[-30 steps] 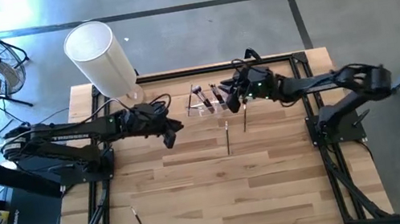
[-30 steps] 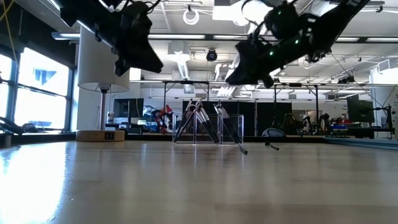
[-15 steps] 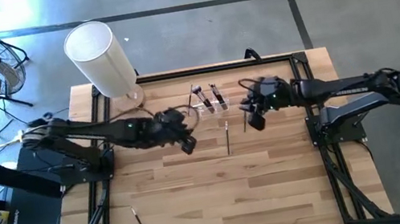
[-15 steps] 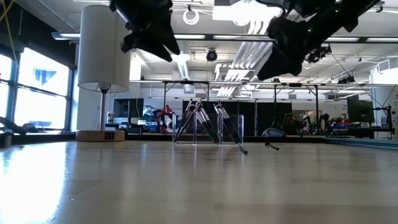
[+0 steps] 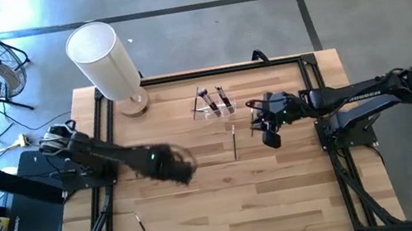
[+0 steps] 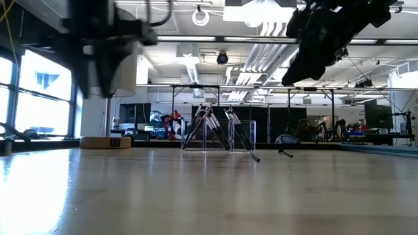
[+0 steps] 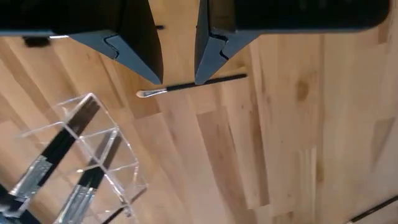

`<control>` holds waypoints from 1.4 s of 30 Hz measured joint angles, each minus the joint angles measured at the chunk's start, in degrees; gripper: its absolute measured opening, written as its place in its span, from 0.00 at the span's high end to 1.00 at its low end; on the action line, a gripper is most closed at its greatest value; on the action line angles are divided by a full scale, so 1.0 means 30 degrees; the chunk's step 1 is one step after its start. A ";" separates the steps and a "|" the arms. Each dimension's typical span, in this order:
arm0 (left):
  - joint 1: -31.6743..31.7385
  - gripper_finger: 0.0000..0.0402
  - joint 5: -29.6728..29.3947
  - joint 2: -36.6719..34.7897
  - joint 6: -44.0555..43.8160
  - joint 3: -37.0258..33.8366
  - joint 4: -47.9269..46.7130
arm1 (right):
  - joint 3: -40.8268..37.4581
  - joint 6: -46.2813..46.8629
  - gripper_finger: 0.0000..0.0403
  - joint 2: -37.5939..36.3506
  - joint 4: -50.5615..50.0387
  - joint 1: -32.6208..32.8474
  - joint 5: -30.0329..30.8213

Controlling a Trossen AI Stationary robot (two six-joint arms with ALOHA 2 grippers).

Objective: Put items in baskets/containers
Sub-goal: Put the black eyeshadow brush into the transparent organizer

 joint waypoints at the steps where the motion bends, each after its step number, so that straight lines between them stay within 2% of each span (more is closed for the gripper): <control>1: -0.0548 0.66 0.0309 0.0000 -0.1283 -0.0404 0.0056 | 0.0000 0.0000 0.78 0.0000 0.0016 0.0128 0.0000; 6: -0.2923 0.66 0.2487 -0.0007 -0.6016 -0.2105 0.1040 | 0.0000 0.0000 0.78 0.0004 0.0303 0.0655 0.0156; 15: -0.5776 0.66 0.5333 -0.0077 -1.0661 -0.4634 0.2993 | 0.0000 -0.0015 0.78 0.0007 0.0885 0.1055 0.1076; 20: -0.6758 0.66 0.5899 -0.0707 -1.1002 -0.6114 0.4576 | 0.0000 -0.0015 0.78 0.0013 0.1335 0.1055 0.1093; 29: -0.8438 0.66 0.7171 -0.3185 -1.1484 -0.8444 0.5357 | 0.0000 -0.0015 0.78 0.0015 0.1513 0.1047 0.1093; 38: -0.8488 0.66 0.7576 -0.3548 -1.1649 -1.0719 0.8607 | 0.0000 -0.0022 0.78 0.0015 0.1500 0.1040 0.2251; 42: -0.8479 0.66 0.7428 -0.3577 -1.1681 -1.1058 0.8924 | 0.0000 -0.0022 0.78 0.0015 0.1562 0.1040 0.2410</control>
